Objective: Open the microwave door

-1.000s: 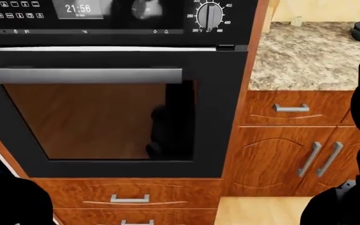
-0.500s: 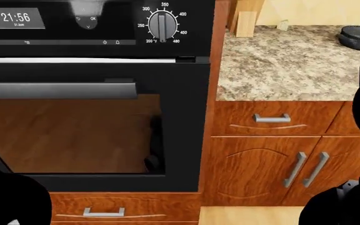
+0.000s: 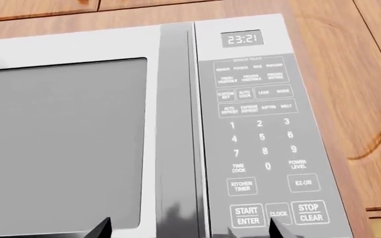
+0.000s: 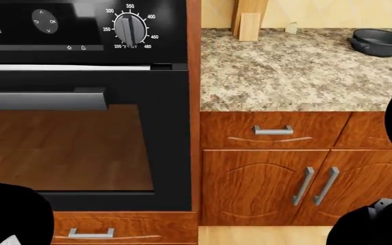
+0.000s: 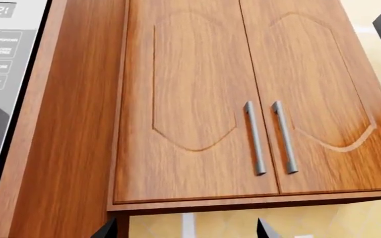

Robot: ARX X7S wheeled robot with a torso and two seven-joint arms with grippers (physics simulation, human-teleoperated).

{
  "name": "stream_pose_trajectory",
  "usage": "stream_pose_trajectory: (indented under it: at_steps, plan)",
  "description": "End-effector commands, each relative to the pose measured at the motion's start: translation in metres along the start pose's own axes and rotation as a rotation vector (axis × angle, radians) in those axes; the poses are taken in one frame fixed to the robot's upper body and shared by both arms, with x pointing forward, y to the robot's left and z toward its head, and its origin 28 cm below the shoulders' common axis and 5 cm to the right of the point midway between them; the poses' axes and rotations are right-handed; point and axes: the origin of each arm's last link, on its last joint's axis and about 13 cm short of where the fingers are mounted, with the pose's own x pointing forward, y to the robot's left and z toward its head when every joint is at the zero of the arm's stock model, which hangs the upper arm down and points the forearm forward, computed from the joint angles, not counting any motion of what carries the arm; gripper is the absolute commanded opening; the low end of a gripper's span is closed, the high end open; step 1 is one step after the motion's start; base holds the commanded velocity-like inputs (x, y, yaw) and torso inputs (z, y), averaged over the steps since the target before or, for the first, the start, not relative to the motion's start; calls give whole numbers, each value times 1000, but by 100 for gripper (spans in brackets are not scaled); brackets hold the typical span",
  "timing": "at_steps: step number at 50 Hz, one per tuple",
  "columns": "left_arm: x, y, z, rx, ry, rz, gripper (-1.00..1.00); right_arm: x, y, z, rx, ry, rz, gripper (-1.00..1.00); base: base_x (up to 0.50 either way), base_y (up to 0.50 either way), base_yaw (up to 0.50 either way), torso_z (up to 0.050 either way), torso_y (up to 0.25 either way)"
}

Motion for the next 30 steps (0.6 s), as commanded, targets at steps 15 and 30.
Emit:
stream_pose_trajectory:
  at_steps: [15, 30]
  plan:
    - [75, 8, 19, -63, 127, -101, 100, -1, 0, 3, 7, -9, 3, 100, 0, 0, 0, 0, 0]
    - [119, 13, 21, 29, 123, -50, 100, 0, 0, 4, 4, -9, 7, 100, 0, 0, 0, 0, 0]
